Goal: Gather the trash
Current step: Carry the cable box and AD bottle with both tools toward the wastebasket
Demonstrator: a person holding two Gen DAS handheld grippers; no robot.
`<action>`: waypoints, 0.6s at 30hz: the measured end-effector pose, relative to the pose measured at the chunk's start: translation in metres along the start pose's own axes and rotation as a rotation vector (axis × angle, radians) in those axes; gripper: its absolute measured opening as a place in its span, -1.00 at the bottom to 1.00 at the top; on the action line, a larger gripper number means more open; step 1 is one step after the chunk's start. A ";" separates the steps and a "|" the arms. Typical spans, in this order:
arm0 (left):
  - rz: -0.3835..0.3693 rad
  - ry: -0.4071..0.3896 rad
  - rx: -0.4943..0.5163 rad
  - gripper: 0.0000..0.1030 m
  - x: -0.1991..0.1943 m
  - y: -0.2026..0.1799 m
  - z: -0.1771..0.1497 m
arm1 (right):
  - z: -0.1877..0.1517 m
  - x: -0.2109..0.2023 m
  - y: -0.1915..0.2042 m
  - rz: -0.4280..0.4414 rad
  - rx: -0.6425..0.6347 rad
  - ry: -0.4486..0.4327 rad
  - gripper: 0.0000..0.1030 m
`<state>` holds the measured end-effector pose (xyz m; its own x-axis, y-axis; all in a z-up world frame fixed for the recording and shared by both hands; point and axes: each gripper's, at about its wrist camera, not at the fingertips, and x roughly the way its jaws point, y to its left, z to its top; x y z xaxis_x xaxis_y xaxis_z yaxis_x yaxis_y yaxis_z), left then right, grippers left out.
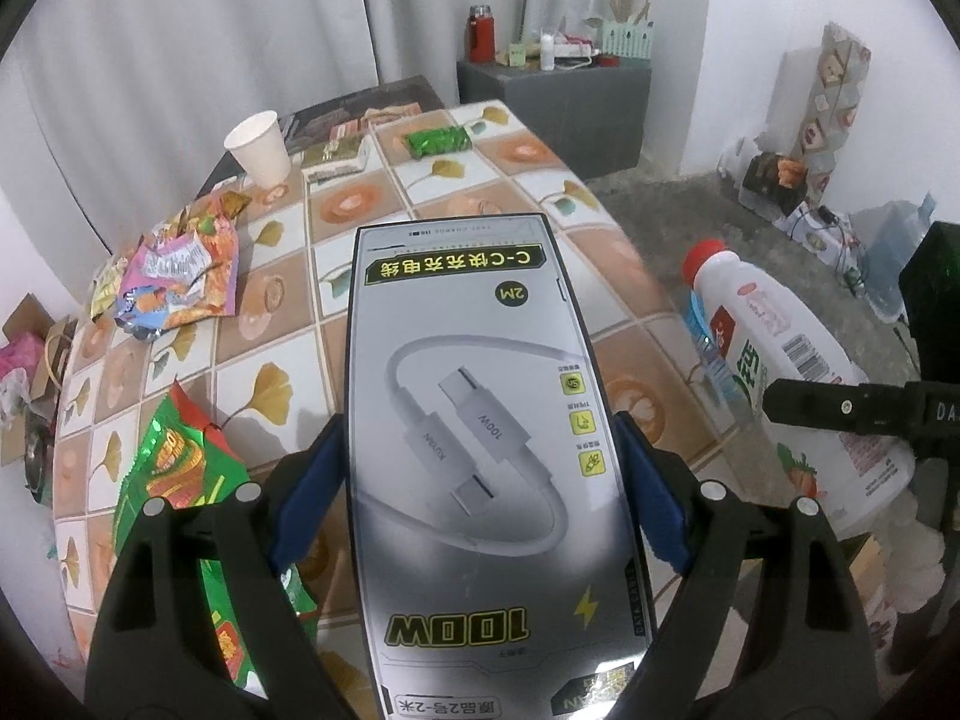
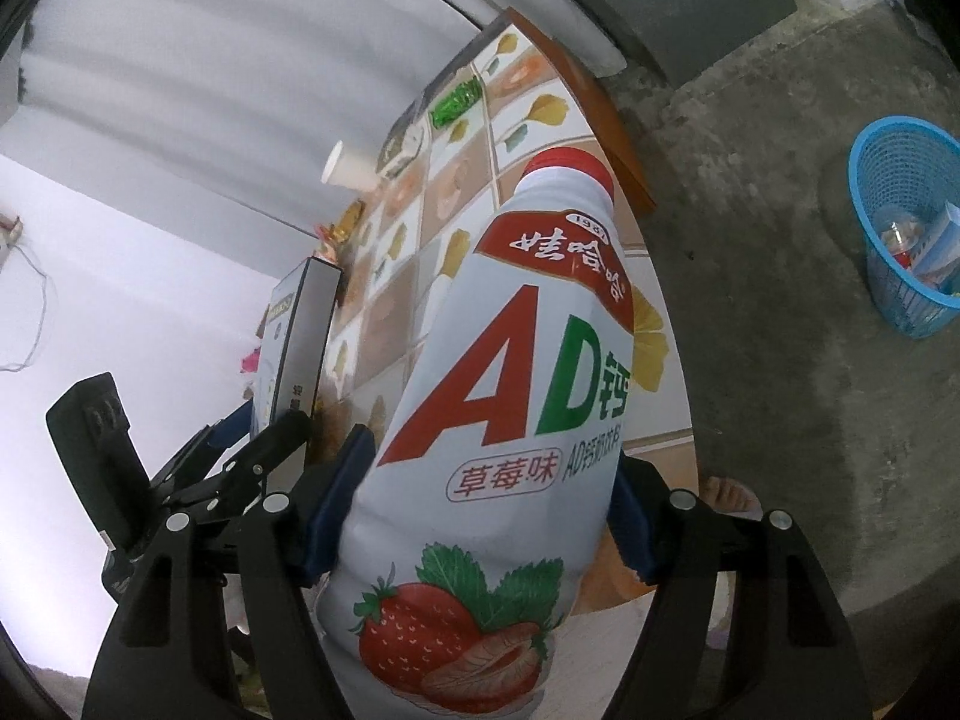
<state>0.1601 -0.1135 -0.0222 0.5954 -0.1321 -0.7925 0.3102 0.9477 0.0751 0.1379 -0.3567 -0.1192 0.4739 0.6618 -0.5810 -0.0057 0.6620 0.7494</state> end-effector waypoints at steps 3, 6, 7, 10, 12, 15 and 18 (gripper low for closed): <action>-0.005 -0.018 -0.003 0.58 -0.007 -0.002 0.003 | 0.000 -0.008 0.001 0.010 -0.003 -0.016 0.35; -0.011 -0.032 -0.002 0.58 -0.013 -0.004 0.005 | -0.001 -0.015 0.003 0.020 -0.006 -0.032 0.35; -0.013 -0.037 -0.001 0.58 -0.015 -0.006 0.006 | -0.001 -0.017 0.003 0.024 -0.007 -0.038 0.35; -0.021 -0.048 0.001 0.58 -0.019 -0.010 0.008 | -0.005 -0.025 0.002 0.032 -0.007 -0.049 0.35; -0.028 -0.053 0.002 0.58 -0.021 -0.012 0.010 | -0.007 -0.029 0.000 0.039 -0.004 -0.057 0.35; -0.033 -0.062 0.010 0.58 -0.024 -0.017 0.012 | -0.008 -0.033 -0.001 0.048 0.006 -0.068 0.35; -0.038 -0.068 0.018 0.58 -0.027 -0.023 0.013 | -0.009 -0.038 -0.005 0.056 0.015 -0.080 0.35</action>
<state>0.1470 -0.1354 0.0054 0.6320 -0.1875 -0.7520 0.3463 0.9363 0.0576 0.1119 -0.3820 -0.1037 0.5418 0.6673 -0.5111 -0.0213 0.6188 0.7853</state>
